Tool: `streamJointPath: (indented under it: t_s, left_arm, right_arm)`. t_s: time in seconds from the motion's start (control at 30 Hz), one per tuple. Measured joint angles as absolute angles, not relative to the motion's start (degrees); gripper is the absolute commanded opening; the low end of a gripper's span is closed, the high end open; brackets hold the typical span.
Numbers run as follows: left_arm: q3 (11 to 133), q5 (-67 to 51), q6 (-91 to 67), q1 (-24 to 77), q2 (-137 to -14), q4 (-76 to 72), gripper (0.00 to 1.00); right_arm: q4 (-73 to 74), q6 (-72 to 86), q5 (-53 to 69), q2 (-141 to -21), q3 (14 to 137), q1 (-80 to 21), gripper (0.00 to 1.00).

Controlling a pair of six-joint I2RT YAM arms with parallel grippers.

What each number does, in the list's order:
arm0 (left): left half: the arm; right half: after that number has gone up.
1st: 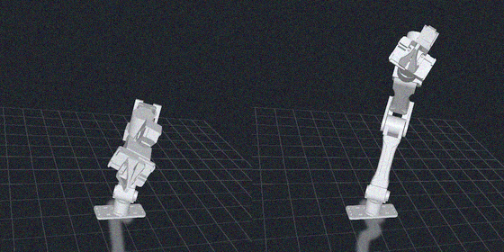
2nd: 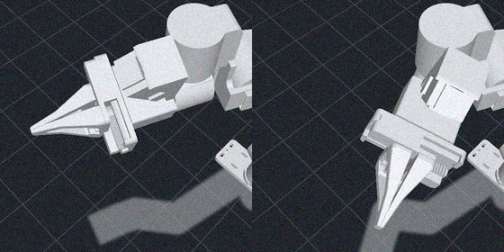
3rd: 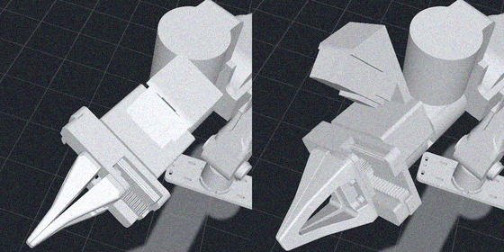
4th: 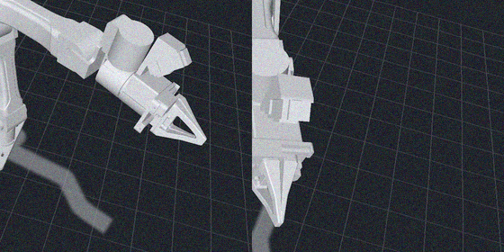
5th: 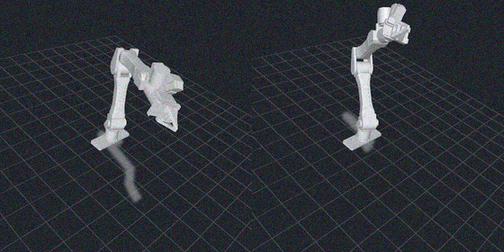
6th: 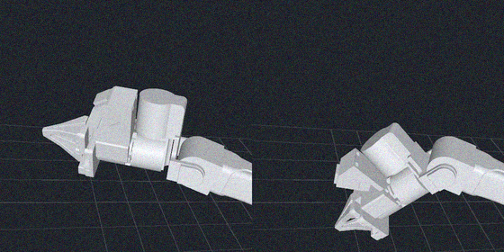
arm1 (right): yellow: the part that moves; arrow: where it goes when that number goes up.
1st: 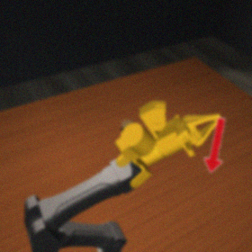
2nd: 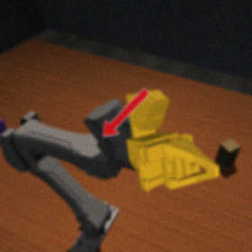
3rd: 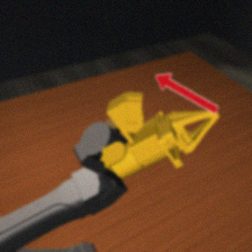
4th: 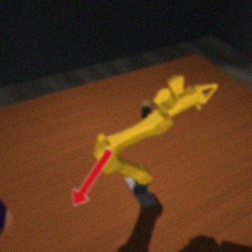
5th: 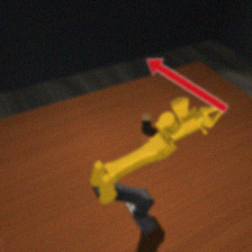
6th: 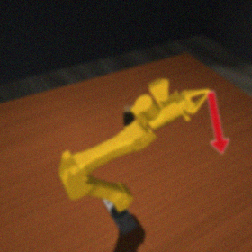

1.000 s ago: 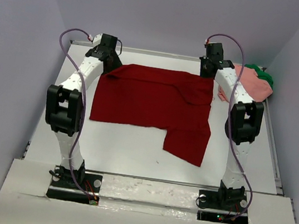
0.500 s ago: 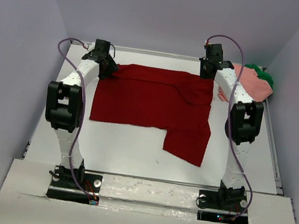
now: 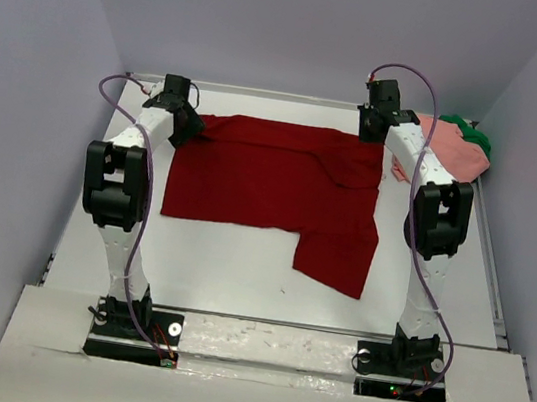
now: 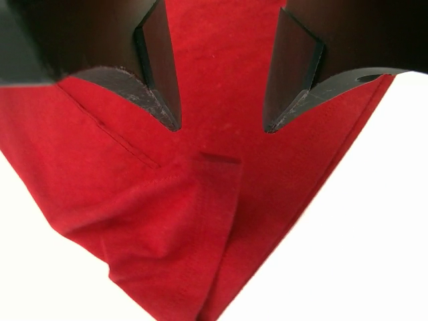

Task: Fold and stack the t-shirts
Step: Fold the tshirt

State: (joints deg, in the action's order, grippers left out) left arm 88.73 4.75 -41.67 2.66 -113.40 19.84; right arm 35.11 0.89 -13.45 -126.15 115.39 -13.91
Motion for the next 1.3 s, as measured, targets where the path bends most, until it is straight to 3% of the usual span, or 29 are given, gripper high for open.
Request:
streamJointPath:
  t_s: [0.4, 0.67, 1.07, 1.17, 1.3]
  left_arm:
    - [89.41, 3.70, -42.11, 1.85, -116.49, 18.81, 0.60]
    - [91.07, 2.98, -42.04, 1.85, -116.53, 17.78, 0.55]
    - [93.36, 3.20, -41.32, 1.76, -118.54, 17.37, 0.19]
    - [93.36, 3.22, -41.04, 1.76, -119.02, 17.37, 0.00]
    - [93.36, 3.44, -40.80, 1.76, -119.07, 17.30, 0.00]
  right_arm:
    - [35.09, 0.86, -13.45, -126.15, 115.33, -13.91, 0.00]
    - [35.07, 0.86, -13.06, -126.15, 115.33, -13.91, 0.00]
    - [35.07, -0.19, -13.06, -126.15, 115.33, -13.91, 0.00]
    - [35.07, -0.30, -13.06, -126.15, 115.33, -13.91, 0.00]
    - [35.07, -0.43, -13.04, -126.15, 115.35, -13.91, 0.00]
